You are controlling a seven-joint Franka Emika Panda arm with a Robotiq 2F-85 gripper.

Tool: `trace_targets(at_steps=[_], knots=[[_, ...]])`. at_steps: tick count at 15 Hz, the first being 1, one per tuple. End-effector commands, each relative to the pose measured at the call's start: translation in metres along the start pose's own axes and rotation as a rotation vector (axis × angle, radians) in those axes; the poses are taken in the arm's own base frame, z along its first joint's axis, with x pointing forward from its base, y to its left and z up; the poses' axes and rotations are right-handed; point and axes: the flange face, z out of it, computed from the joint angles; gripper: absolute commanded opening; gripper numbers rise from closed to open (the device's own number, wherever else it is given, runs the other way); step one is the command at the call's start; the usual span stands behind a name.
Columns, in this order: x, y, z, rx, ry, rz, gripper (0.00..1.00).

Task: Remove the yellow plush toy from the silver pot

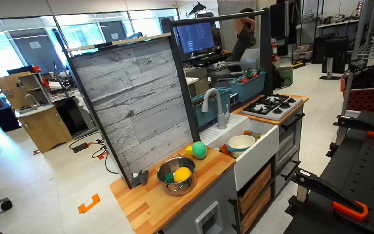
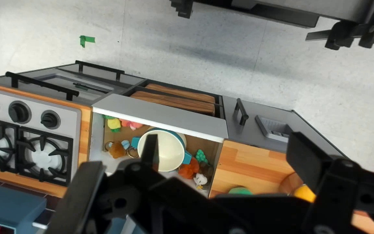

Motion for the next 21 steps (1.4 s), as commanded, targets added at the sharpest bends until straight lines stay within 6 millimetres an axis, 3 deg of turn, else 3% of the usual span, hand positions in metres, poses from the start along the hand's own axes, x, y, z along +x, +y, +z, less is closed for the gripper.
trace_targets(at_steps=[1, 5, 12, 16, 21], knots=[[0.064, 0.002, 0.027, -0.041, -0.05, -0.103, 1.0], [0.114, -0.016, 0.04, -0.058, -0.069, -0.242, 1.0], [0.164, -0.051, 0.065, -0.05, -0.119, -0.521, 1.0], [0.156, -0.049, 0.078, 0.021, -0.054, -0.71, 1.0], [0.145, -0.027, 0.125, 0.167, 0.108, -0.788, 1.0]])
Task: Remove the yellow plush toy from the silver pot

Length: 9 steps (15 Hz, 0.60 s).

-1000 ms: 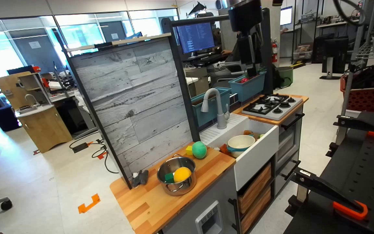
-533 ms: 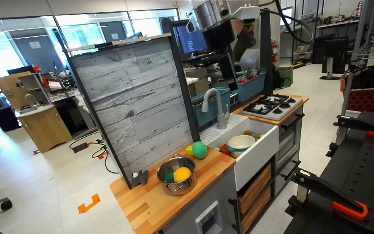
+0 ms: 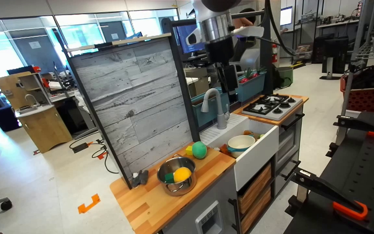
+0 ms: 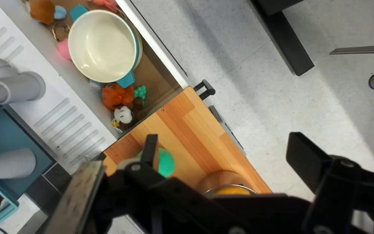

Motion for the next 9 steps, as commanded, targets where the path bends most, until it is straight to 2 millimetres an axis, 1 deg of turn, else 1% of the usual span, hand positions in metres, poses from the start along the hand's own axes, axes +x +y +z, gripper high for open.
trace_targets(at_steps=[1, 3, 5, 7, 9], knots=[[-0.021, 0.009, 0.035, 0.09, 0.118, -0.096, 1.0], [-0.031, 0.015, 0.055, 0.173, 0.116, -0.163, 1.0], [-0.032, 0.023, 0.076, 0.238, 0.059, -0.264, 1.0], [-0.026, 0.026, 0.091, 0.287, -0.019, -0.292, 1.0], [-0.013, 0.031, 0.098, 0.27, -0.104, -0.286, 1.0]])
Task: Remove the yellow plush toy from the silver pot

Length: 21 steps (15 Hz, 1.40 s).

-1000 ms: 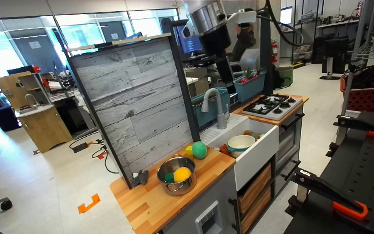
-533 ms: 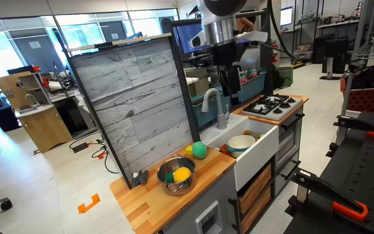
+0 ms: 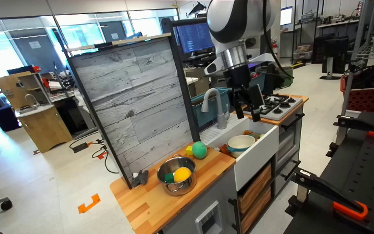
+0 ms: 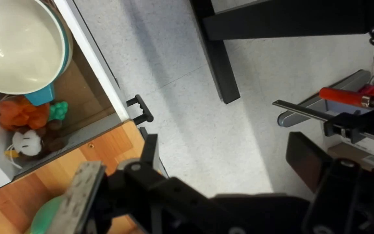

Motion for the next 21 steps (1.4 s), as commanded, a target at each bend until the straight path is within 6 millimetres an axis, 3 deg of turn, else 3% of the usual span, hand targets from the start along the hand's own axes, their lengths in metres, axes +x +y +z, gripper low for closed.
trace_targets(at_steps=[1, 6, 12, 16, 21], knots=[[0.024, 0.026, 0.005, 0.0, -0.134, -0.002, 1.0], [0.065, 0.046, 0.019, -0.096, -0.214, 0.107, 1.0], [0.117, 0.051, 0.047, -0.173, -0.239, 0.204, 1.0], [0.149, 0.049, 0.046, -0.232, -0.24, 0.212, 1.0], [0.176, 0.045, 0.021, -0.277, -0.218, 0.204, 1.0]])
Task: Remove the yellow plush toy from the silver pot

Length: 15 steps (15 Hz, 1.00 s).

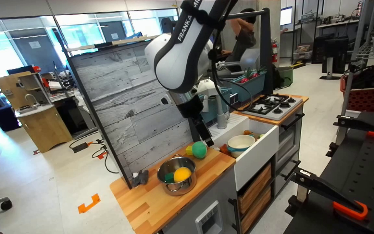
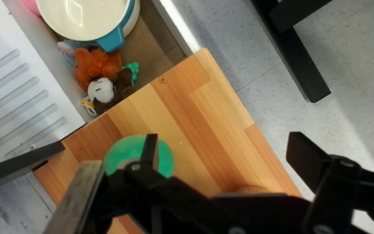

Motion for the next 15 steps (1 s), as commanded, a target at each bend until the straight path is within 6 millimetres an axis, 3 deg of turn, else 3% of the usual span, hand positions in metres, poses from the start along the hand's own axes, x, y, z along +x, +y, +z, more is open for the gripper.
trace_targets(at_steps=[1, 8, 15], knots=[[0.014, 0.003, -0.018, -0.028, 0.0, -0.014, 1.0], [0.044, -0.011, -0.027, 0.01, 0.014, -0.07, 1.0], [0.073, -0.023, -0.006, 0.082, -0.111, -0.103, 1.0]])
